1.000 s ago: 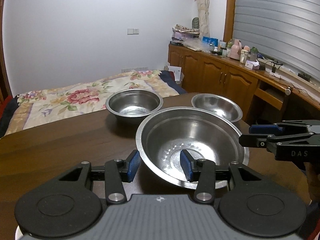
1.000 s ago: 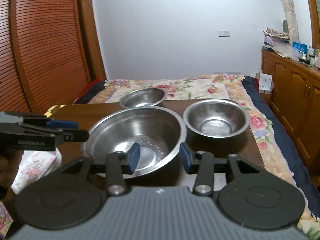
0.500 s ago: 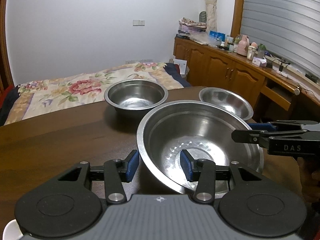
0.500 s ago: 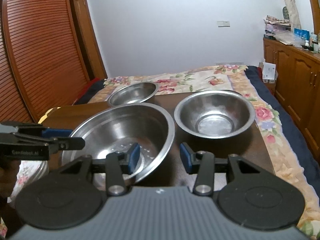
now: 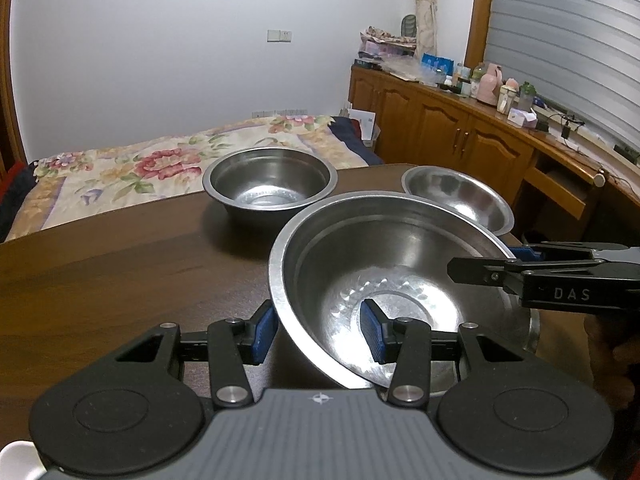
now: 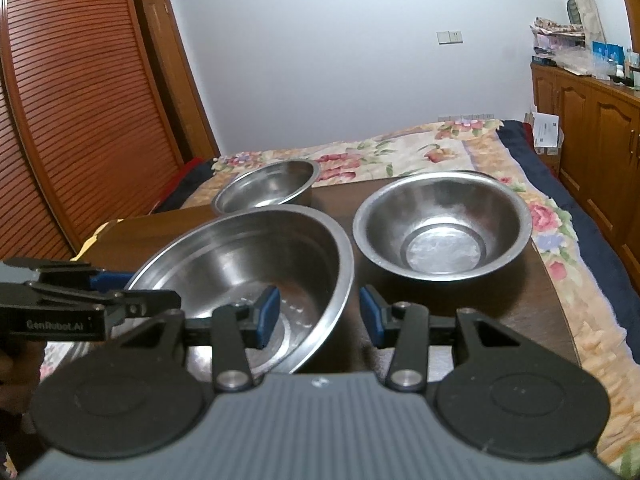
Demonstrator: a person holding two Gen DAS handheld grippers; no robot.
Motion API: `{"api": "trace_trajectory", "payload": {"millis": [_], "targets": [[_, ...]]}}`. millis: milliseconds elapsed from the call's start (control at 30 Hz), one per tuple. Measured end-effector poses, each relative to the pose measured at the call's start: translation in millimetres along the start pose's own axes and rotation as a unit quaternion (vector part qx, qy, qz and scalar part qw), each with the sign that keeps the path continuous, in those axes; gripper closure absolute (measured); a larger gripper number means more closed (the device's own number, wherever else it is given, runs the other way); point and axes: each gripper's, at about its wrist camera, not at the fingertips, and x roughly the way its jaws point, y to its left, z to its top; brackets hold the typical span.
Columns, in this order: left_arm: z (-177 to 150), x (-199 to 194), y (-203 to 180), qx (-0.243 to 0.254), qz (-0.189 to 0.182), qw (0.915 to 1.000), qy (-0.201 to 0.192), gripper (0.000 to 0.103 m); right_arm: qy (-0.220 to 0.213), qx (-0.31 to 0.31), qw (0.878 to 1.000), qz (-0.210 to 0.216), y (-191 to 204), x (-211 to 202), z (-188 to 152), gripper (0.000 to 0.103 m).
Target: Organize plates and bowls
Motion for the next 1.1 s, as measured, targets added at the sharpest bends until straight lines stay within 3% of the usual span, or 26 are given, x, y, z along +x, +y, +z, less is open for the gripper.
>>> {"api": "trace_trajectory", "payload": {"millis": [100,233,467,1100], "targets": [[0.2,0.9,-0.2,0.0,0.0,1.0,0.002,0.059,0.003,-0.001,1.0,0.0,1.6,3.2,-0.8,0.057],[-1.1,0.3,-0.3,0.002,0.006,1.0,0.004,0.073,0.004,0.002,1.0,0.001,2.5,3.4,-1.9,0.06],[-4.5,-10.2,1.8,-0.003,0.003,1.0,0.003,0.074,0.0,0.012,1.0,-0.001,3.8,0.0,-4.4,0.078],[-19.9,-63.8,-13.2,-0.001,-0.007,0.9995,-0.03,0.074,-0.023,0.023,0.999,0.006,21.9,-38.9,-16.0,0.078]]}}
